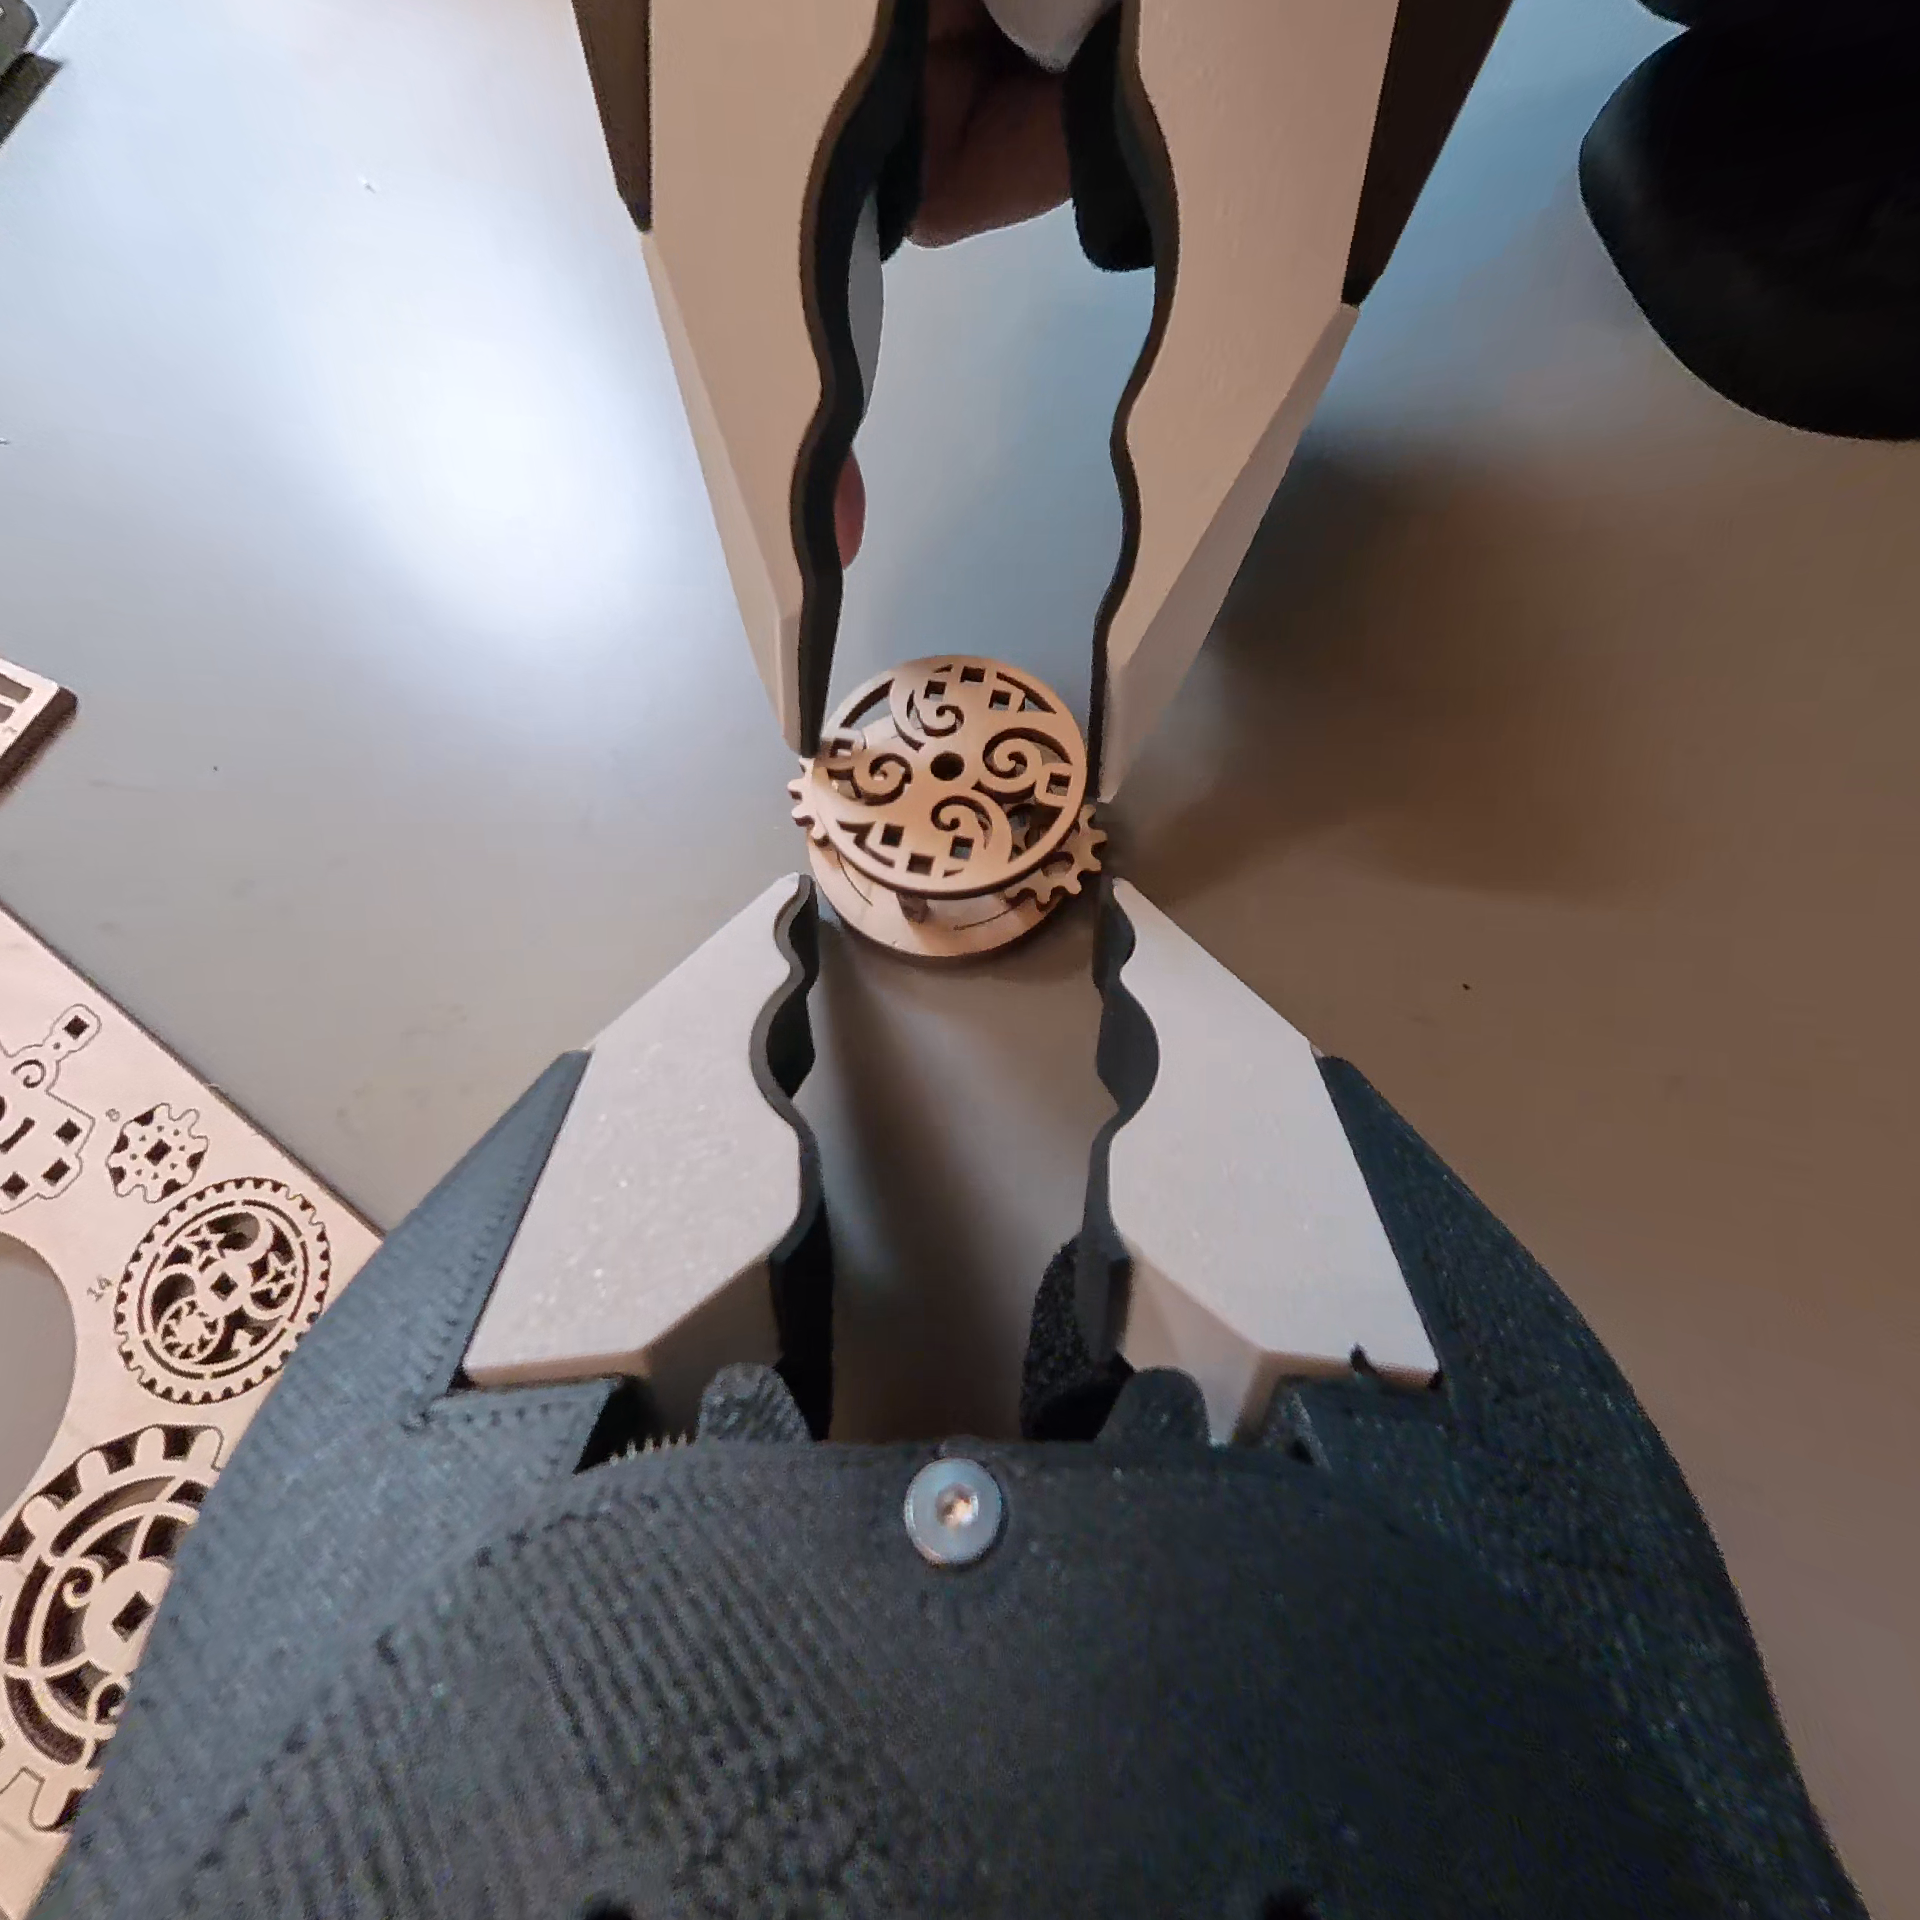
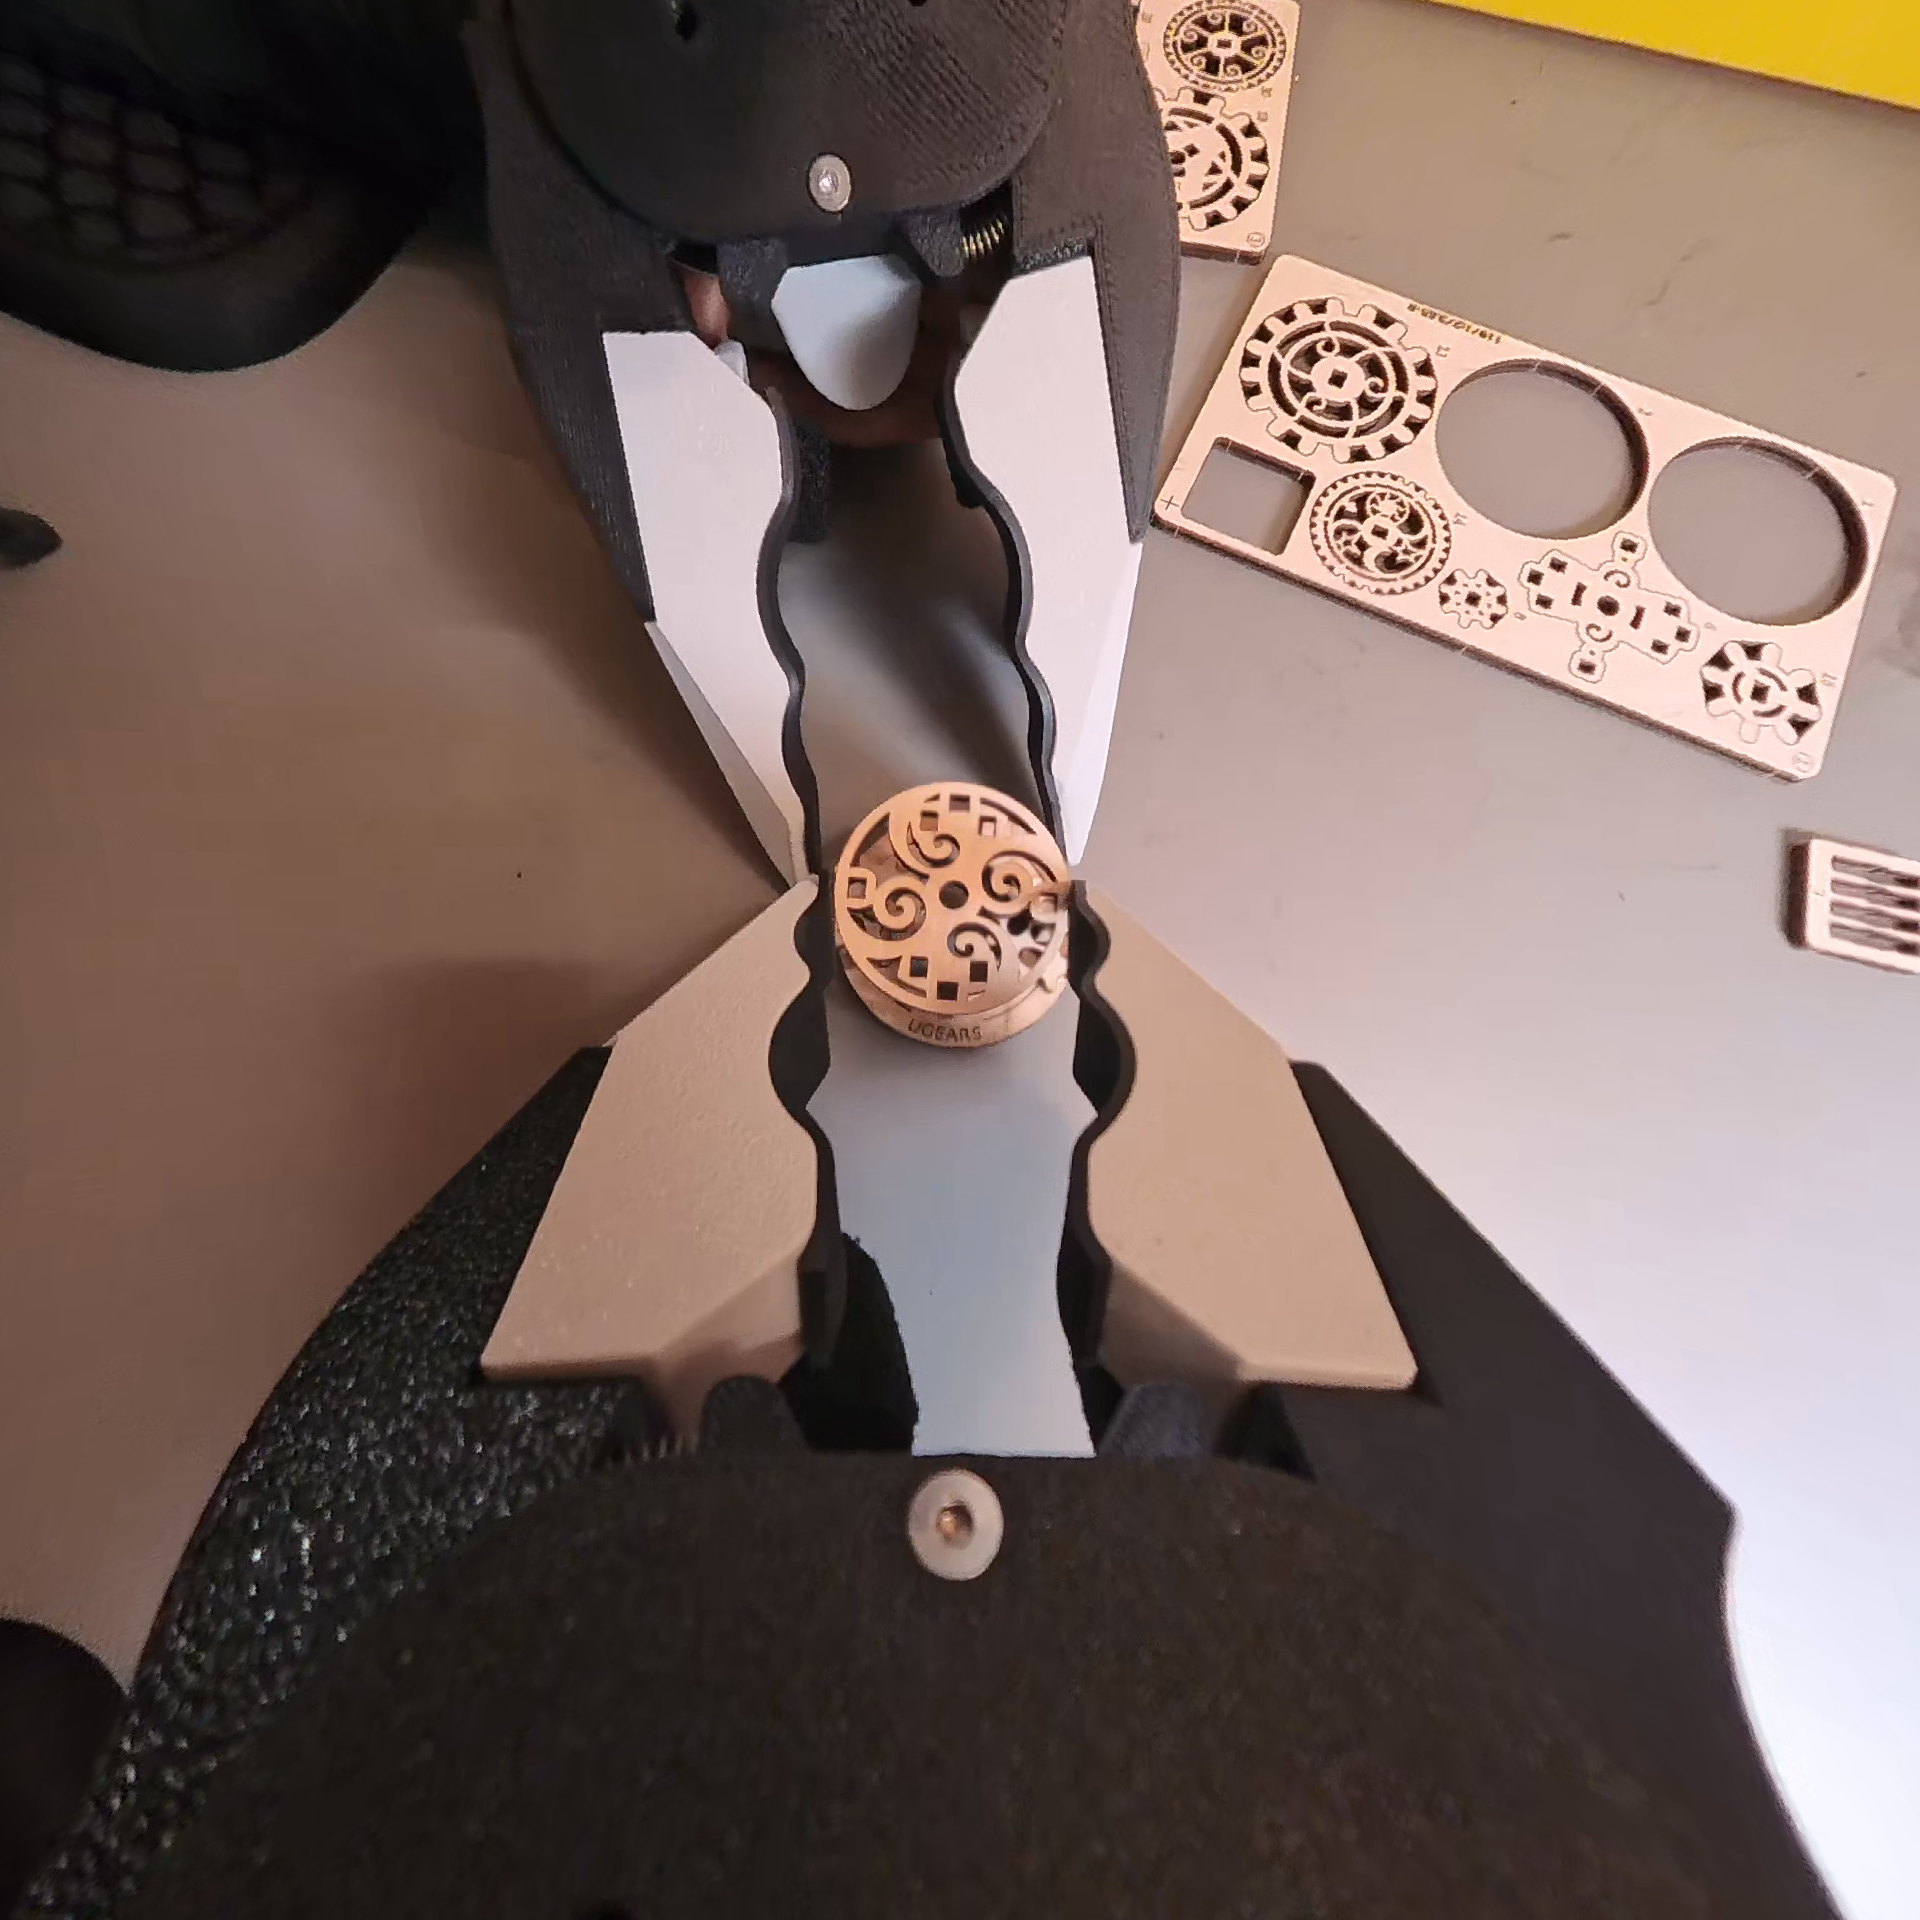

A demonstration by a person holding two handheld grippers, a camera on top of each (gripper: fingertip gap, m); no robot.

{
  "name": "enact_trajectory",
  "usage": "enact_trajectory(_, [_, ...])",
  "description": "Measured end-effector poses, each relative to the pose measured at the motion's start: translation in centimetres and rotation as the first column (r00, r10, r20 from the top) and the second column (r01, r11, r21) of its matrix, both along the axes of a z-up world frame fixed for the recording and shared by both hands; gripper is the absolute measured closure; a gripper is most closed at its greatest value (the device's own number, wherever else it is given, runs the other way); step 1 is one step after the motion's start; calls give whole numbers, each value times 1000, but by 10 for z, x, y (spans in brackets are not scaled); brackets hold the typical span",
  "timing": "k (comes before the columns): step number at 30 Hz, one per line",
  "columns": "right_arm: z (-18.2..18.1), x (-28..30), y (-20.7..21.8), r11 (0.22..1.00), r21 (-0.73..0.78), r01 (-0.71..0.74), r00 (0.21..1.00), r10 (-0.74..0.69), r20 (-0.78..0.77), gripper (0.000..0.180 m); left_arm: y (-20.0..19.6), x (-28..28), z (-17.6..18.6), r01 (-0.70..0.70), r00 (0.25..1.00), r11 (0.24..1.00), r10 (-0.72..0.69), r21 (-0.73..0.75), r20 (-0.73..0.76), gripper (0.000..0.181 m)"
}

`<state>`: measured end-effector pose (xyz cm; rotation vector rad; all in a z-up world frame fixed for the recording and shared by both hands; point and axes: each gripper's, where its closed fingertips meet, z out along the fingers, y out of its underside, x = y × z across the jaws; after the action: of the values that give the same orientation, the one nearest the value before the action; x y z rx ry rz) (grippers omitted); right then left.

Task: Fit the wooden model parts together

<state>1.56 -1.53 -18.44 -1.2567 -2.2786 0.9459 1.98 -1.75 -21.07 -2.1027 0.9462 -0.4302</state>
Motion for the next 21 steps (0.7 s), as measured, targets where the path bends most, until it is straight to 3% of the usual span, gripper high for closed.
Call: enact_trajectory(21, [-5,1,5,999,20,42,999,-42,32,137,1,-1,1,-6,1000,1000,6,-2,11,131])
